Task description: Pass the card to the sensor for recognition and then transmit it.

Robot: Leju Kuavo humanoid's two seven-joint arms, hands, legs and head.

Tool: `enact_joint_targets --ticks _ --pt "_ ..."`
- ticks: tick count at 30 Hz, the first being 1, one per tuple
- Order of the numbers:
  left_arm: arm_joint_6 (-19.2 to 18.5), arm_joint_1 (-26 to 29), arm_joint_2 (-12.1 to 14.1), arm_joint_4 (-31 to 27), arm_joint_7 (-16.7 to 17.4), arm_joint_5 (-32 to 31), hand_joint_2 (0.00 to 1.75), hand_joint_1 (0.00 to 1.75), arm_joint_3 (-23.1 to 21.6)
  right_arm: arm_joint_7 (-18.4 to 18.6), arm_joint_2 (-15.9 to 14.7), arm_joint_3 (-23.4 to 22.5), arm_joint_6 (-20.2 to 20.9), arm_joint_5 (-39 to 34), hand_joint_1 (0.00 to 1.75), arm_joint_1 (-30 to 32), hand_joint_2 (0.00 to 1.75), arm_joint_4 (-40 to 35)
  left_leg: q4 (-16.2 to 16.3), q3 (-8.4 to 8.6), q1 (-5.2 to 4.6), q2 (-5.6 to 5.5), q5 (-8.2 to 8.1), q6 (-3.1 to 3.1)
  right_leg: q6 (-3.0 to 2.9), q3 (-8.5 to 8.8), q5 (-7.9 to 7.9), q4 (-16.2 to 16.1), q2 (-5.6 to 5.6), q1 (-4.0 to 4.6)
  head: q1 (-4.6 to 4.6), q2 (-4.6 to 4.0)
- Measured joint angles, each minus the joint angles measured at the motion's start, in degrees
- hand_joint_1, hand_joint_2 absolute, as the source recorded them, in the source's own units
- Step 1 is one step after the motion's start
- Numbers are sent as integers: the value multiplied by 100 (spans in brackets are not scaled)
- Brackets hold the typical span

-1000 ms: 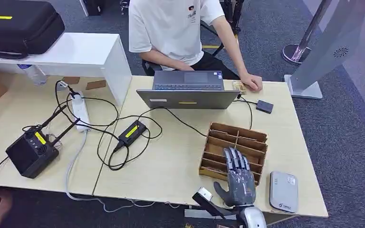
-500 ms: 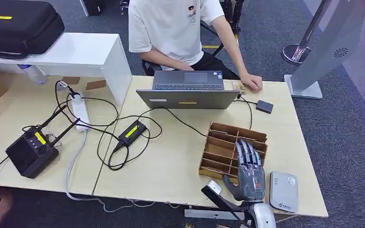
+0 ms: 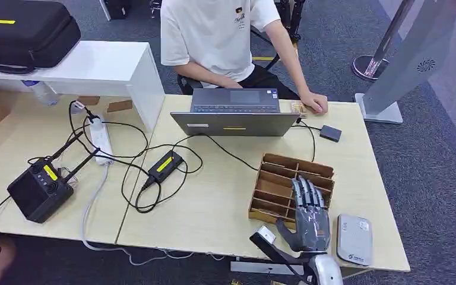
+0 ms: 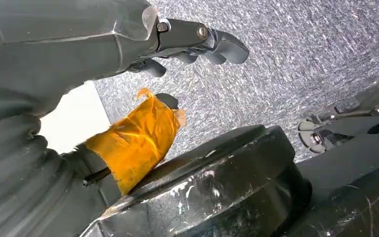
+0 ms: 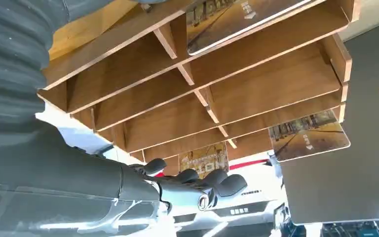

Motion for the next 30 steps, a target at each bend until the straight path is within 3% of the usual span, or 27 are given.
enact_joint_targets --ticks 30 --pt "-24 -1 2 0 35 -11 175 0 -52 61 330 260 0 107 0 -254 175 813 0 0 0 0 0 0 0 0 0 1 0 0 0 0"
